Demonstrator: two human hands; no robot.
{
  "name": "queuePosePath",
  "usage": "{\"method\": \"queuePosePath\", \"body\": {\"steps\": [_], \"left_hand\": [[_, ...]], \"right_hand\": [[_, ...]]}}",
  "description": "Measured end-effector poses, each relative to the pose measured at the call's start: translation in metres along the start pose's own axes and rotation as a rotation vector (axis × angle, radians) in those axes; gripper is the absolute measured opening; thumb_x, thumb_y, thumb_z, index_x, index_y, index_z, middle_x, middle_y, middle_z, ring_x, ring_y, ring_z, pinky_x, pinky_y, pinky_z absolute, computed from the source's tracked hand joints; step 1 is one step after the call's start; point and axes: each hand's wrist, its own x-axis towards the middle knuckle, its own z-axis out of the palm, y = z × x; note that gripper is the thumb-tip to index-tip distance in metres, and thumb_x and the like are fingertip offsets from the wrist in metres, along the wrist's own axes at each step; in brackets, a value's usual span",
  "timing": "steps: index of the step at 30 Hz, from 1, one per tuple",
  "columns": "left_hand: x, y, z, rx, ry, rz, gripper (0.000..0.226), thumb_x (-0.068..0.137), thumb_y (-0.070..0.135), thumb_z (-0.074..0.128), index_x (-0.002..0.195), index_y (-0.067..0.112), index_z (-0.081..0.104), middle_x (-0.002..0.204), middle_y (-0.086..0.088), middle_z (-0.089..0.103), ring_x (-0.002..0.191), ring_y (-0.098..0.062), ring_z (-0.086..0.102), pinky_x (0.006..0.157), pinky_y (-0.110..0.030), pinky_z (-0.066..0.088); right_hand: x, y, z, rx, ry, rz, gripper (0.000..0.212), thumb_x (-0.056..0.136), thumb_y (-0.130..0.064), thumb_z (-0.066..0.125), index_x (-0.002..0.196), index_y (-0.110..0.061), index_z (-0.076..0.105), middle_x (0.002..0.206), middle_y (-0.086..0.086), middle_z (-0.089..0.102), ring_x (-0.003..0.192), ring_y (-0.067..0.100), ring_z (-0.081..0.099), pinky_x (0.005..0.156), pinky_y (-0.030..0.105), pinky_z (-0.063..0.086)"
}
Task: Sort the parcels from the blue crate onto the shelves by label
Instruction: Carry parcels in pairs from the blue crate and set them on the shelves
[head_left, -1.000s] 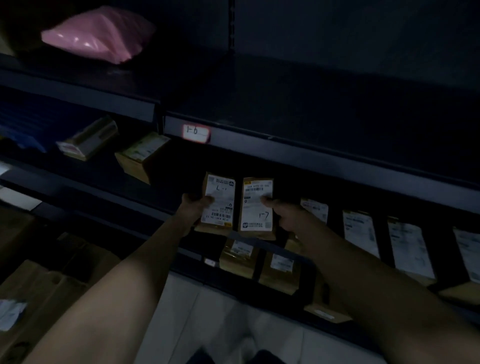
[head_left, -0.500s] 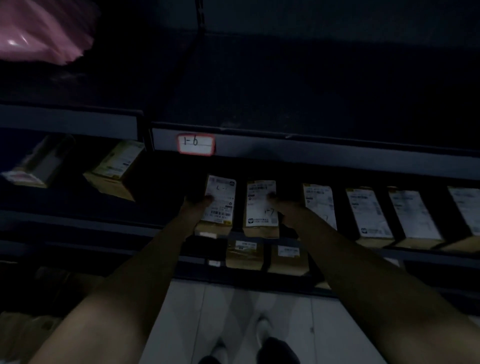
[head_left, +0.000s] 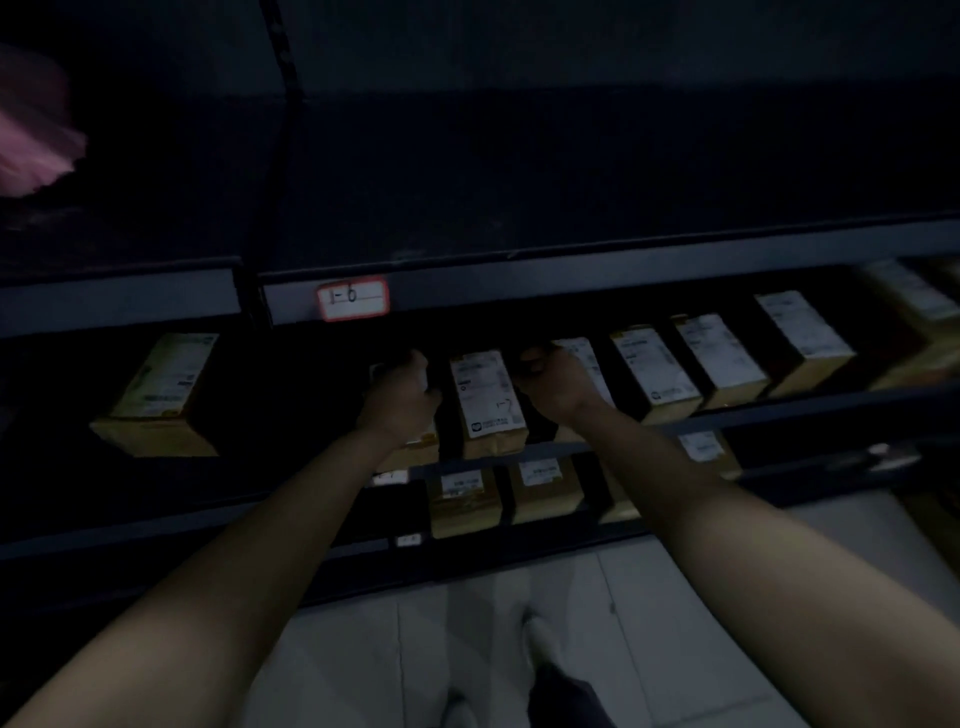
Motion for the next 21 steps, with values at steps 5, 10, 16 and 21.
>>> {"method": "queuePosePath", "body": {"steps": [5,10,16,21], "left_hand": [[-0.024,0.080,0.010,0.168,-0.111,0.307,0.032,0.095,0.023,0.051,0.125,0.011,0.049,0.126,-0.010,0.052,0.107,-0.026,0.053,0.081,-0.030,0.045],[-0.056,0.185,0.034,0.217,-0.160,0.698,0.027,0.094,0.021,0.050,0.118,0.009,0.053,0.119,-0.012,0.052,0.106,-0.026,0.050,0.090,-0.039,0.044],[-0.114,0.317,0.078,0.271,-0.094,1.127,0.033,0.092,0.022,0.052,0.124,0.012,0.052,0.122,-0.010,0.053,0.112,-0.028,0.047,0.094,-0.045,0.041],[-0.190,0.423,0.145,0.314,0.055,1.443,0.032,0.088,0.021,0.056,0.119,0.012,0.055,0.115,-0.011,0.056,0.108,-0.032,0.050,0.092,-0.043,0.036]], "right_hand": [[-0.055,0.009,-0.057,-0.300,0.052,0.043,0.045,0.095,-0.024,0.053,0.138,-0.013,0.048,0.135,0.014,0.054,0.121,0.031,0.051,0.097,0.038,0.046],[-0.123,0.036,-0.127,-0.491,0.300,0.193,0.051,0.095,-0.028,0.049,0.143,-0.016,0.038,0.142,0.012,0.043,0.129,0.033,0.039,0.101,0.041,0.035],[-0.226,0.096,-0.208,-0.620,0.650,0.326,0.039,0.090,-0.023,0.054,0.128,-0.014,0.047,0.129,0.012,0.050,0.122,0.034,0.042,0.100,0.043,0.033],[-0.329,0.167,-0.268,-0.782,0.814,0.521,0.046,0.088,-0.027,0.058,0.130,-0.013,0.046,0.130,0.012,0.049,0.123,0.033,0.042,0.104,0.044,0.030]]}}
